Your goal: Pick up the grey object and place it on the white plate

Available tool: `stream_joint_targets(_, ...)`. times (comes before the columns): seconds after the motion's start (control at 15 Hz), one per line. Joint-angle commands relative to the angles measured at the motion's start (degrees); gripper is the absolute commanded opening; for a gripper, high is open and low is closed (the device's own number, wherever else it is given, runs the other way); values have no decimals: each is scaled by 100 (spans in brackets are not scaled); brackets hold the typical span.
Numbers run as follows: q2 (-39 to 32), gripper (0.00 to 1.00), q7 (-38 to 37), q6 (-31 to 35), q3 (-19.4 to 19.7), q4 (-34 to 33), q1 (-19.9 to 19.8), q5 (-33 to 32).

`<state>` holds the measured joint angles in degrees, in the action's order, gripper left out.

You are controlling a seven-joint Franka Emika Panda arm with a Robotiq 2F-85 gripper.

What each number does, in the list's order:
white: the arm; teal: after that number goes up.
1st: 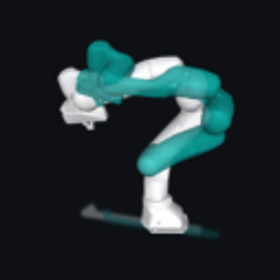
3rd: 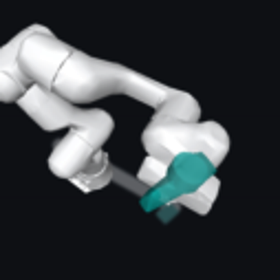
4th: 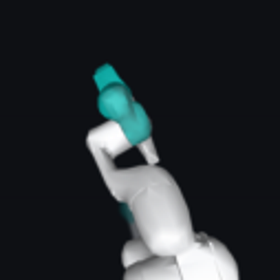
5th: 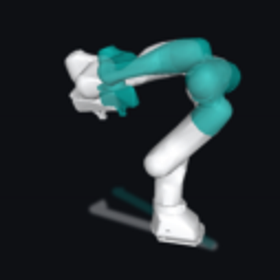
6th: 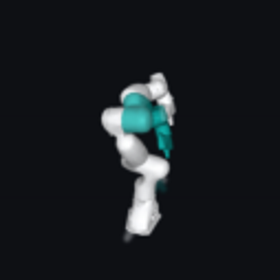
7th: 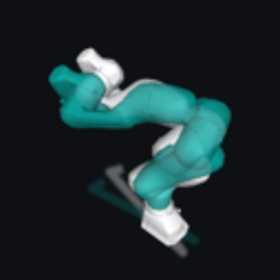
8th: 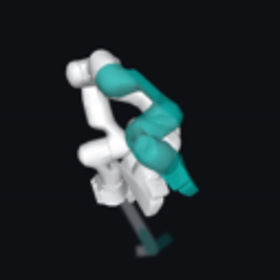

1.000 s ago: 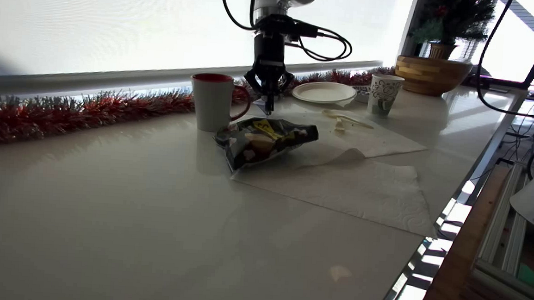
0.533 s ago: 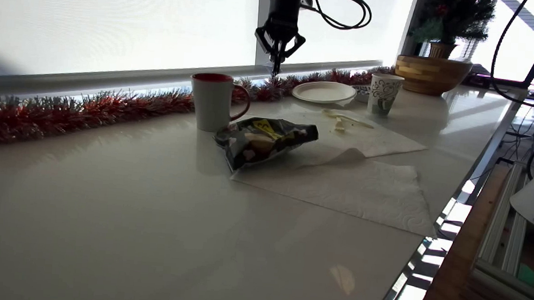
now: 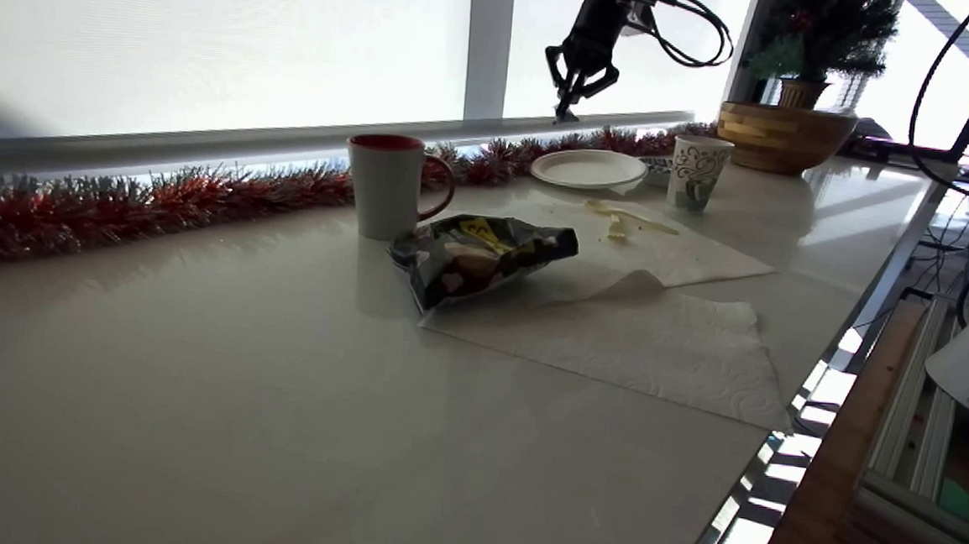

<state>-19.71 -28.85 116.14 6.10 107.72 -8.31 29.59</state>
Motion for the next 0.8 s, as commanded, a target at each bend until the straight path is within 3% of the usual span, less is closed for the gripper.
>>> stream_joint_targets(0.0, -269, 1, -57, 47, 124, -146, -213, 405)
stream_joint_targets(0.73, -1028, 0, -210, 518, 325, -510, -620, 926)
